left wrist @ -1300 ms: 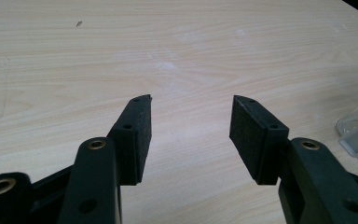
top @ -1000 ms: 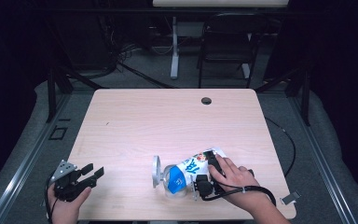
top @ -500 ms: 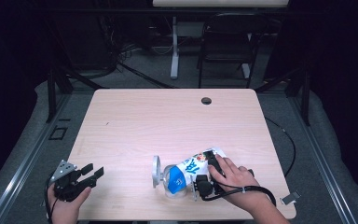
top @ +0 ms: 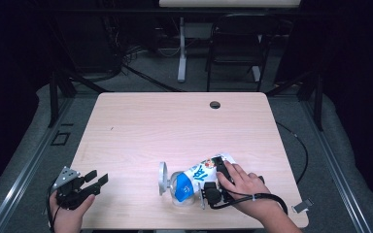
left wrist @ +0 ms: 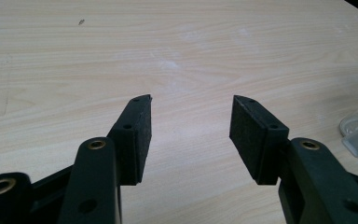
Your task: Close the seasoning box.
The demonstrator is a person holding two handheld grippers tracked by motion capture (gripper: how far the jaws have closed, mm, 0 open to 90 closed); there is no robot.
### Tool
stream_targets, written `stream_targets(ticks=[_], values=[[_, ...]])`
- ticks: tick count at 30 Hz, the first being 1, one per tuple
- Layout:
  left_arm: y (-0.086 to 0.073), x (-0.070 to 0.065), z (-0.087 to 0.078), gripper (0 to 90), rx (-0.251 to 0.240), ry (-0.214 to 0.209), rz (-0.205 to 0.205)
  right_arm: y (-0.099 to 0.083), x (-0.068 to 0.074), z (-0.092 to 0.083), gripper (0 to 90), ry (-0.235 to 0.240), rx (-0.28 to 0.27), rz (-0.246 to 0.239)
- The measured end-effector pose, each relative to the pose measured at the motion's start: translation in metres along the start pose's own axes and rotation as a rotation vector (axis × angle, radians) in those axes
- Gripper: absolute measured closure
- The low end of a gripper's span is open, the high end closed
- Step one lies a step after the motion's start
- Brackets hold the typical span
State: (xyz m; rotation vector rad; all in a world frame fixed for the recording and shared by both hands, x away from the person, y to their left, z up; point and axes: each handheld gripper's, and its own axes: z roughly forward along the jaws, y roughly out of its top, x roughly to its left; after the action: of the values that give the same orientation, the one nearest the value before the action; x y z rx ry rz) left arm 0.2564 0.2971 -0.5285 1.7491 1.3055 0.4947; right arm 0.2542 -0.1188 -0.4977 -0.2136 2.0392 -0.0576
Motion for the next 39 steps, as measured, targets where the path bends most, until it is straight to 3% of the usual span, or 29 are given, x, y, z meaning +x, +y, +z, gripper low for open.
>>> stream_targets(ticks=[39], values=[[-0.0009,0.0014,0.0004,49.1,-0.003,0.004,-0.008,0.0015,-0.0005,-0.0006,46.8,-0.019,0.007,-0.034]])
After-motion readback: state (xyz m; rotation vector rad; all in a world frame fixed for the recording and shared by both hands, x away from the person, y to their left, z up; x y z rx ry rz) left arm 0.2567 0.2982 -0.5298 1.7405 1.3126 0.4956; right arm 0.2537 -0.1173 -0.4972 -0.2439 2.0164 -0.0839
